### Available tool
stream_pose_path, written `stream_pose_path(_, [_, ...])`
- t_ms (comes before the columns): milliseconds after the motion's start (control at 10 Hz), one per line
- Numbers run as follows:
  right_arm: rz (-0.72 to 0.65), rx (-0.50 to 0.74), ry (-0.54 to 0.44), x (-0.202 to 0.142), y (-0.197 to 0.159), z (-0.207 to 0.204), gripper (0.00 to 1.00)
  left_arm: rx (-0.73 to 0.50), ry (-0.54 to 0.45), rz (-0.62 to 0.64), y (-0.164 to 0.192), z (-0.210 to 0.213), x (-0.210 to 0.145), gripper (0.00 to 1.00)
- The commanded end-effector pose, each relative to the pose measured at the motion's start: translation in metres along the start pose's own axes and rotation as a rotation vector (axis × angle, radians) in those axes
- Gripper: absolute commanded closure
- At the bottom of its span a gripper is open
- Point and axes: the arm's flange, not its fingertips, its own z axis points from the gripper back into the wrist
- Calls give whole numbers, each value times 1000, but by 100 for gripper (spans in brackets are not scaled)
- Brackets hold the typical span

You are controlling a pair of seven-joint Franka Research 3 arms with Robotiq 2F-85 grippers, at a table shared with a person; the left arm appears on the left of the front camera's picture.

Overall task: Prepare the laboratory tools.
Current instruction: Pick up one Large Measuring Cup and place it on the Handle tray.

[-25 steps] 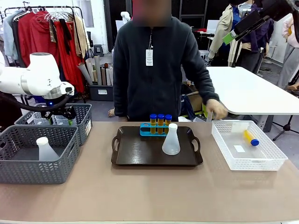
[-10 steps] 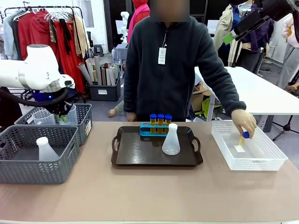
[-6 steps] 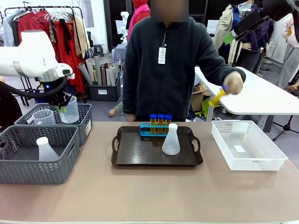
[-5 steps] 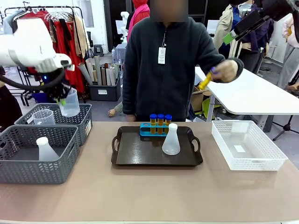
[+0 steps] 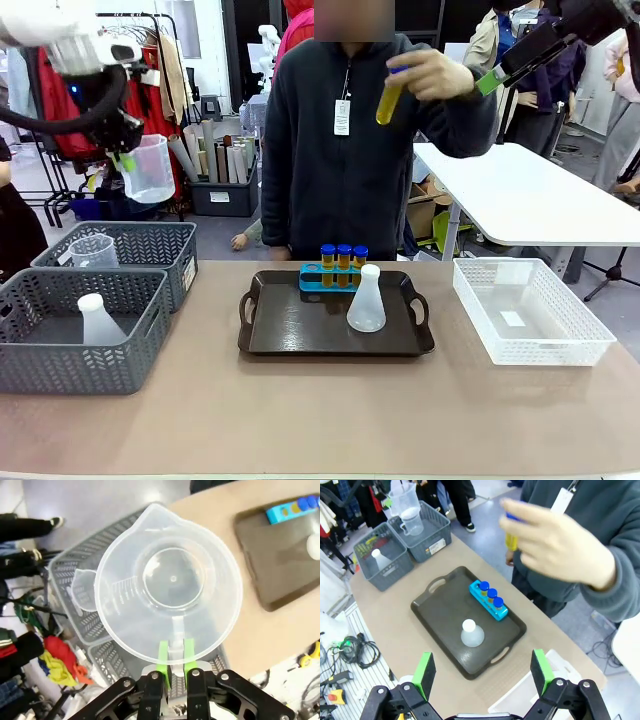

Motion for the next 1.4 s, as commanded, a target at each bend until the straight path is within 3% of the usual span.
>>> stream_pose_path(0, [5,1,-2,0,1,1,0,-37,-7,-65,1,23,9,100])
stream_pose_path(200, [5,1,-2,0,1,1,0,-29,-14,-74,-1,41,11,100])
stream_pose_path(1000, [5,1,-2,0,1,1,0,-11,-9,-63,-6,36,6,100])
stream_pose_path(1300, [5,1,-2,0,1,1,0,-5,-99,-196,-54,83,4,100])
